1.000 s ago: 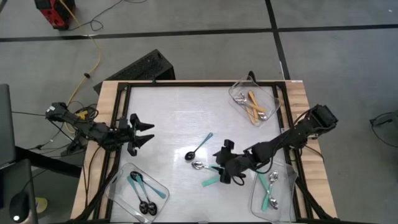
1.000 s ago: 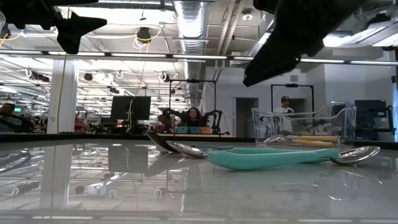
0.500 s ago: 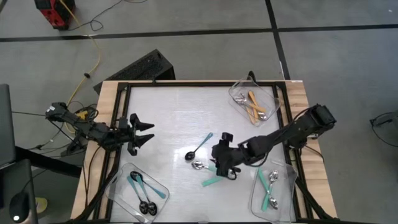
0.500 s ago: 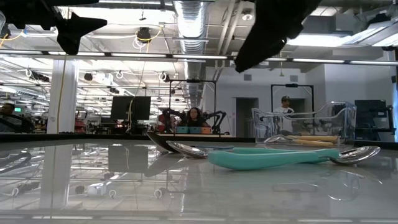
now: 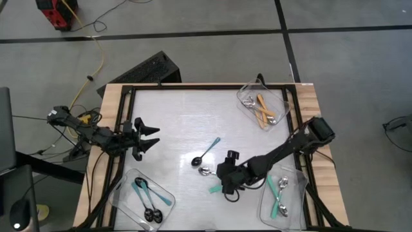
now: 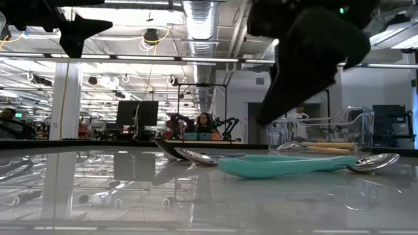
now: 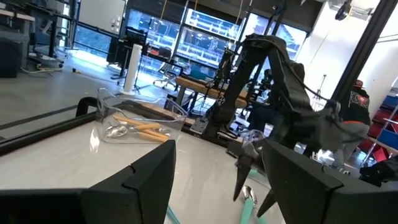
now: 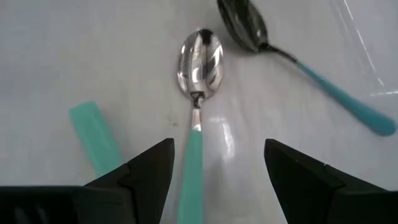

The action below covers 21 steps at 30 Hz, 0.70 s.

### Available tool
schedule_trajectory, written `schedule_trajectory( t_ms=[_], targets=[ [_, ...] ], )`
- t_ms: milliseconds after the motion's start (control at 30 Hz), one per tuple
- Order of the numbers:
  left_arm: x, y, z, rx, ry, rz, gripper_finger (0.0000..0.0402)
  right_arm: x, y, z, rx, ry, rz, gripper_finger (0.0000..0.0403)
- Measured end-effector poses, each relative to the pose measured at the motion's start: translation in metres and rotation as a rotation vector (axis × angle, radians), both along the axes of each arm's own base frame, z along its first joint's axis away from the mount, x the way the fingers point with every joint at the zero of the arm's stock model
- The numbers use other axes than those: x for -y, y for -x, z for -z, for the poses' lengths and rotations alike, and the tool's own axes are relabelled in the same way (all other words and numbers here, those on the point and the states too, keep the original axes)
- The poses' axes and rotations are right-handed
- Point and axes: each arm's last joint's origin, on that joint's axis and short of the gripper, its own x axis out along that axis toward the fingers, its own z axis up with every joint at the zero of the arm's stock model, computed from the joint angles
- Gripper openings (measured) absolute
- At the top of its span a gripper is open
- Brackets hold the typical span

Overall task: Sort silverware by color (type)
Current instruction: Put the green spoon into the bottom right transparent bin

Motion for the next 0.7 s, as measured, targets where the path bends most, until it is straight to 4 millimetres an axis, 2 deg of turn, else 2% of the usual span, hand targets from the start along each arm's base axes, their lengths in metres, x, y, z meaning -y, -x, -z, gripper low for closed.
schedule_trajectory(
  t_ms=[233,400,700],
  targets=[
    [0.000,0.000,0.000,0.000,0.008,-0.001,0.0226,-0.010,0.001,0.017,-0.029,-0.010,0.021,0.0276],
    [0.000,0.000,0.000,0.001,0.009,-0.003,0.0226,-0.014,-0.002,0.036,-0.042,0.019,0.039,0.0276],
    [-0.001,0.000,0.002,-0.011,0.021,-0.025,0.0226,-0.014,-0.004,0.041,-0.041,0.009,0.047,0.0264]
  ],
)
